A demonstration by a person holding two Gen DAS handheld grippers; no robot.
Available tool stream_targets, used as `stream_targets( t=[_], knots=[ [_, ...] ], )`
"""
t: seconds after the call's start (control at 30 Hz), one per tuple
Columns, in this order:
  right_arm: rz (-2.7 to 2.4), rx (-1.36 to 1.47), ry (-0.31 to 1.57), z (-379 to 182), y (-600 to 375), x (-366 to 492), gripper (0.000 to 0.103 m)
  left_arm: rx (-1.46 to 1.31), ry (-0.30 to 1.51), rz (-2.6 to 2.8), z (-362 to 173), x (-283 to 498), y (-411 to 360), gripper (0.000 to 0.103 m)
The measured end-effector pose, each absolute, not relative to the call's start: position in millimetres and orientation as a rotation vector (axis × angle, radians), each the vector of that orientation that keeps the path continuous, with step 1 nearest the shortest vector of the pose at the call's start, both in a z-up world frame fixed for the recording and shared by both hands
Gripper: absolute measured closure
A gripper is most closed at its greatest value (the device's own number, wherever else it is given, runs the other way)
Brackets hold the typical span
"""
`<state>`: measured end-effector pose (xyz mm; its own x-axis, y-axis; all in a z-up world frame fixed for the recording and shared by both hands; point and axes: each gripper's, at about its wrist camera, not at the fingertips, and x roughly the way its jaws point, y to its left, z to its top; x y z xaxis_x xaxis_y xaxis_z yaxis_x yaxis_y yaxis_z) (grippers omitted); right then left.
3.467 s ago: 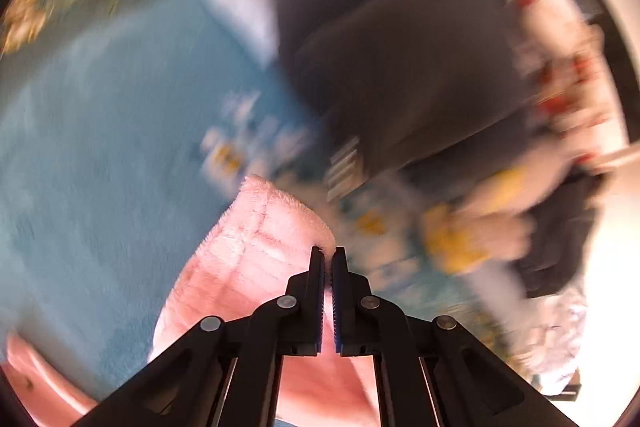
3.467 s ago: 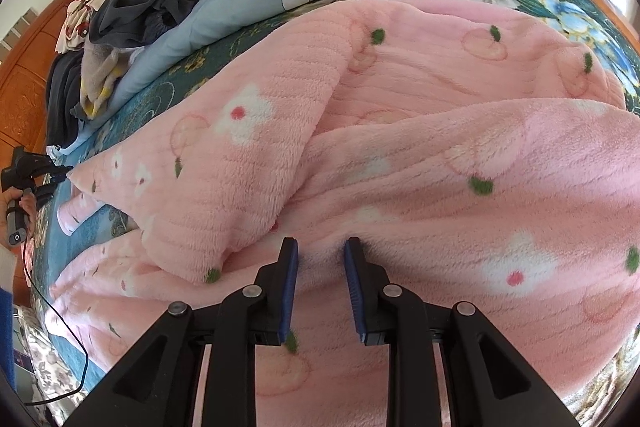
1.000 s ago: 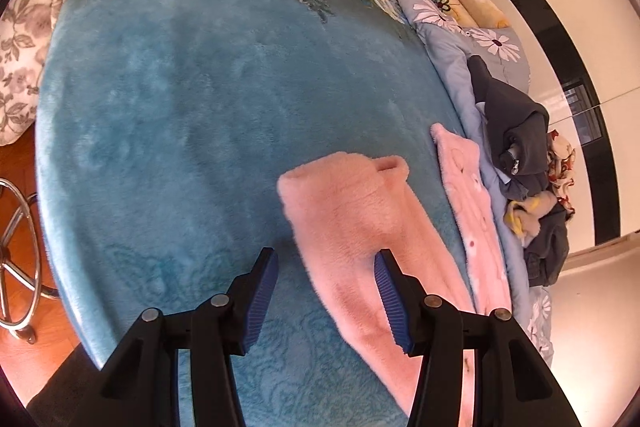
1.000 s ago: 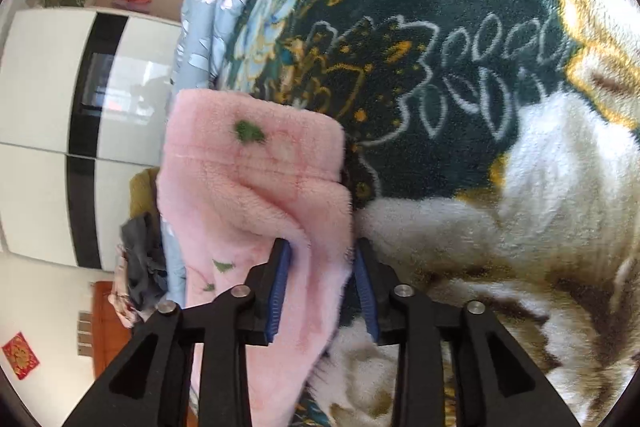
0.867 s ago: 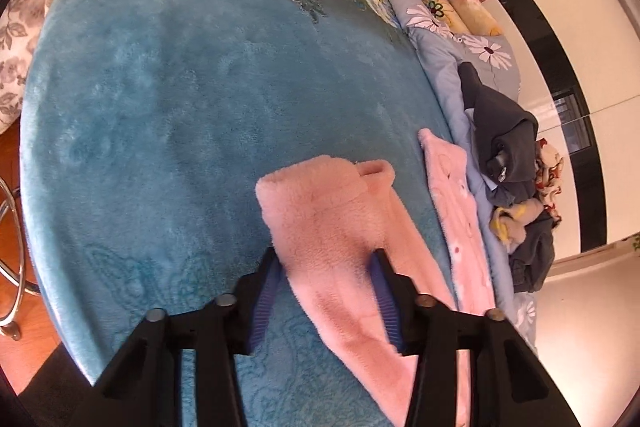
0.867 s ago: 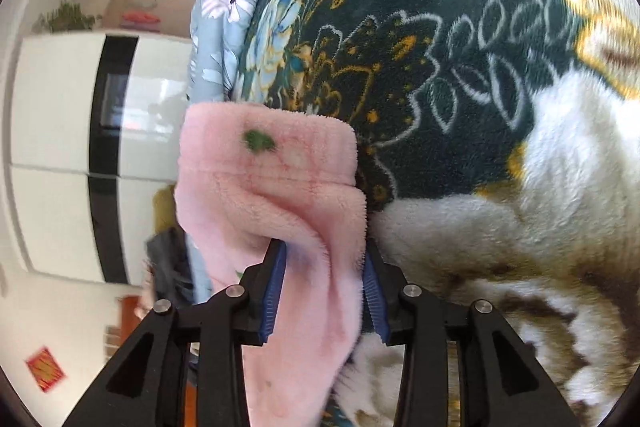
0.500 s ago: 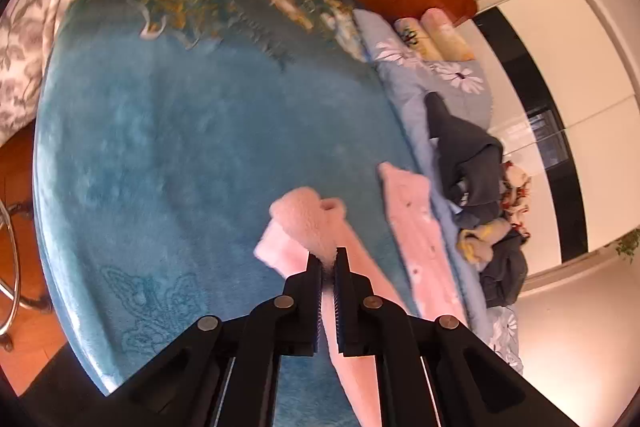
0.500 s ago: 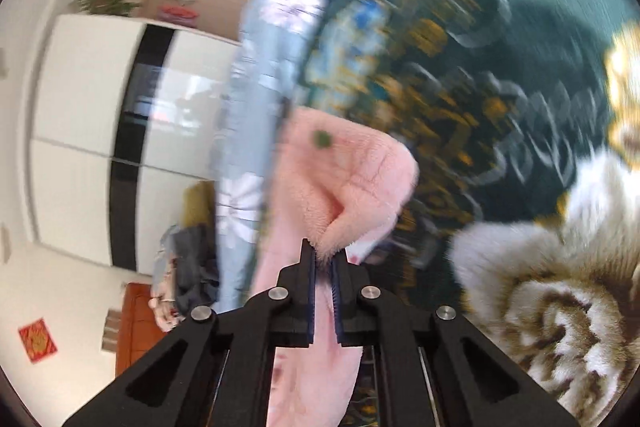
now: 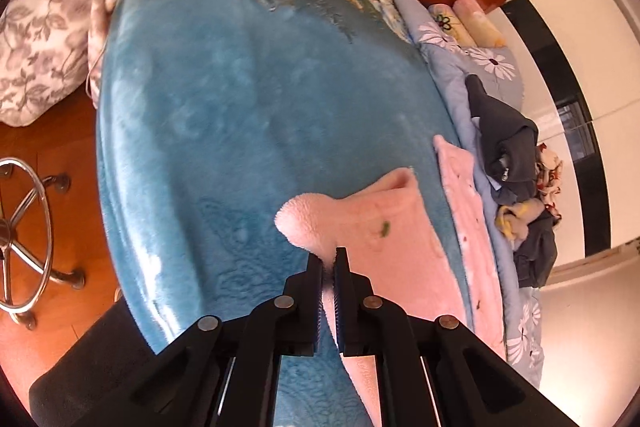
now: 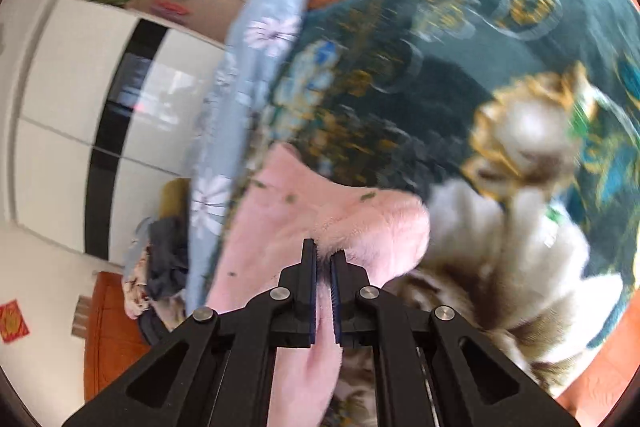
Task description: Fold clothes
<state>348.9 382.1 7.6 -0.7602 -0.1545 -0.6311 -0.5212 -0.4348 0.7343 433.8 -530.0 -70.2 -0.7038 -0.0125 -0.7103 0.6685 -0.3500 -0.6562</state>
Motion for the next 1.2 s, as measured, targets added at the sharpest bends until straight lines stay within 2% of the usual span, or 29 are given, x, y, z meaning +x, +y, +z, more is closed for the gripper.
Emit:
stream_targets(
  t=[0.1,0.37,0.47,0.57,0.67,0.83,1.03,1.2],
  knots=[
    [2.273,-0.996,1.487,4,382,348,0.097,0.859,1.457,-2.11,-69,436,-530,0.097],
    [2.197,-1.2,1.397,24,394,337,0.088,0.88,1.453,-2.132,-62,433,-530,0.096],
    [2.077,-1.305,1.276,34,401,338,0.077,0.902,1.43,-2.129,-62,432,-531,0.096],
    [2.089,-1.252,1.054,61,400,338,0.075,0.921,1.389,-2.143,-61,429,-529,0.095],
    [2.312,-1.194,0.845,96,364,314,0.073,0.937,1.343,-2.162,-58,426,-525,0.092],
    [2.815,-1.378,0.514,109,215,238,0.073,0.912,1.308,-2.179,-52,429,-515,0.078],
    [3.194,-1.937,0.19,55,-40,179,0.073,0.896,1.278,-2.166,-50,434,-507,0.069],
    [3.334,-2.337,-0.158,18,-217,192,0.073,0.887,1.31,-2.122,-54,435,-509,0.066]
  ],
)
